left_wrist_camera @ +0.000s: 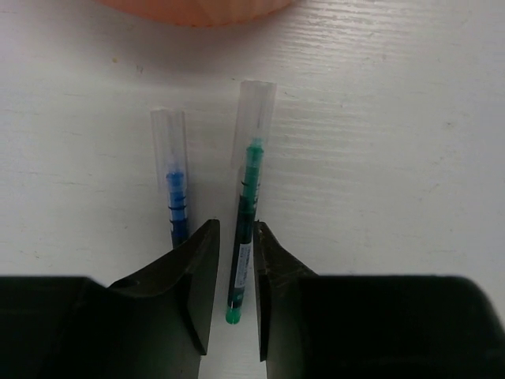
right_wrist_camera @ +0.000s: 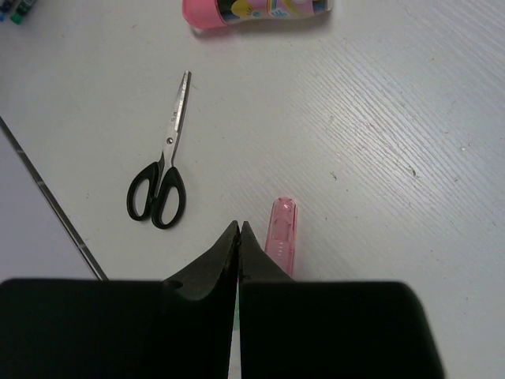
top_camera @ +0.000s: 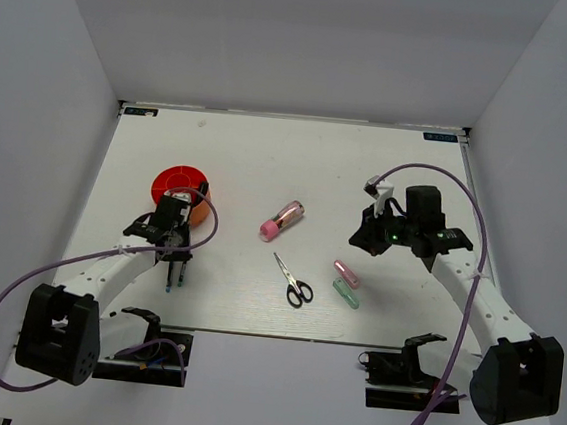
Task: Sort the stationery into containers
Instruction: Pick up the pen from the center of the board.
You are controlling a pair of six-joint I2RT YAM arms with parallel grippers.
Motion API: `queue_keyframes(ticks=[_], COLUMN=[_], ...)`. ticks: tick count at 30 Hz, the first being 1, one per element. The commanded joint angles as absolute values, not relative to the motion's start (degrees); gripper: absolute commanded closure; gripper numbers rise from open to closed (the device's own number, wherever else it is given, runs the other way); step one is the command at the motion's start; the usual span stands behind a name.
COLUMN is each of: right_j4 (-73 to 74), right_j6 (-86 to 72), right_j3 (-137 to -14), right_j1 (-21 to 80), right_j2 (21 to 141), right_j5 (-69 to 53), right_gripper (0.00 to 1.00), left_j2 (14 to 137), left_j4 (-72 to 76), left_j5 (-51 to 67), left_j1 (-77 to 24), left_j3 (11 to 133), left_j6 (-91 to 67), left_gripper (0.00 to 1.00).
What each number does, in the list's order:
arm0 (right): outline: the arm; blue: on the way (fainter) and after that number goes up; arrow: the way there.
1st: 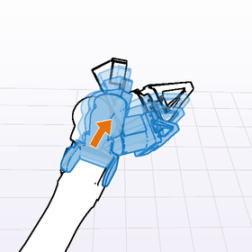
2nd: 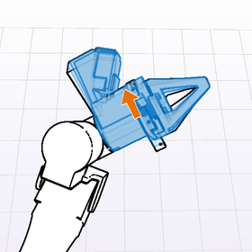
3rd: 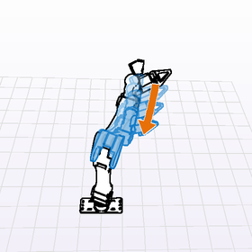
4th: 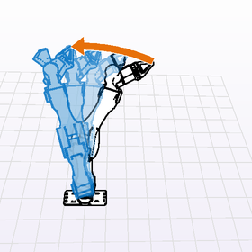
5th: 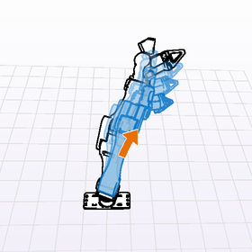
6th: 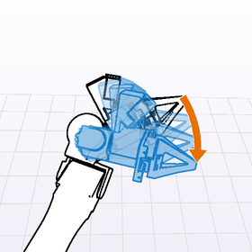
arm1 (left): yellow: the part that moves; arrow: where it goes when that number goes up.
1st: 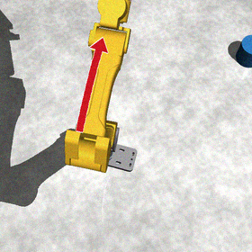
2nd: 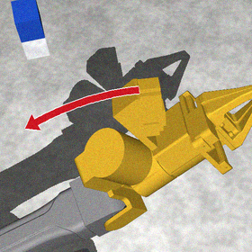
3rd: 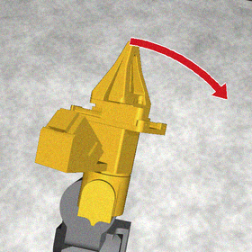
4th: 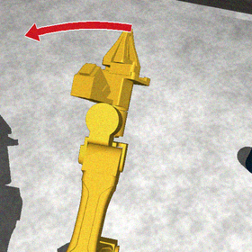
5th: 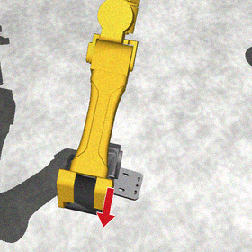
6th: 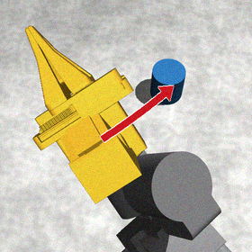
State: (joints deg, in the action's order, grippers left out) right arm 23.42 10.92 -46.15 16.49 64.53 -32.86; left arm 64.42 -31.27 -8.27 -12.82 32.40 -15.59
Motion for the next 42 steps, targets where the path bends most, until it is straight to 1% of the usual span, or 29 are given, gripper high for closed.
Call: queue_keyframes(ticks=[1, 5, 12, 33, 42], right_j4=[21.62, 21.53, 21.36, 21.53, 21.71], right_j6=[10.81, 10.64, 10.55, 10.72, 10.81], right_j3=[-45.79, -45.70, -45.44, -45.53, -45.53], right_j1=[16.08, 16.00, 16.08, 15.91, 15.91], right_j2=[63.19, 62.84, 63.02, 63.19, 63.02], right_j5=[-35.06, -35.86, -36.74, -37.44, -37.62], right_gripper=[0.99, 0.99, 0.99, 0.99, 0.99], left_j2=[65.65, 65.83, 66.09, 70.84, 75.05], left_j4=[-27.34, -24.00, -22.50, -20.30, -20.13], left_j5=[-11.42, -11.42, -11.43, -12.04, -17.93], left_j1=[-12.66, -12.66, -12.57, -13.80, -19.33], left_j3=[31.99, 30.68, 30.76, 30.85, 31.20], left_j6=[-16.61, -17.14, -16.43, -15.29, -15.55], left_gripper=[0.64, 0.59, 0.56, 0.56, 0.56])
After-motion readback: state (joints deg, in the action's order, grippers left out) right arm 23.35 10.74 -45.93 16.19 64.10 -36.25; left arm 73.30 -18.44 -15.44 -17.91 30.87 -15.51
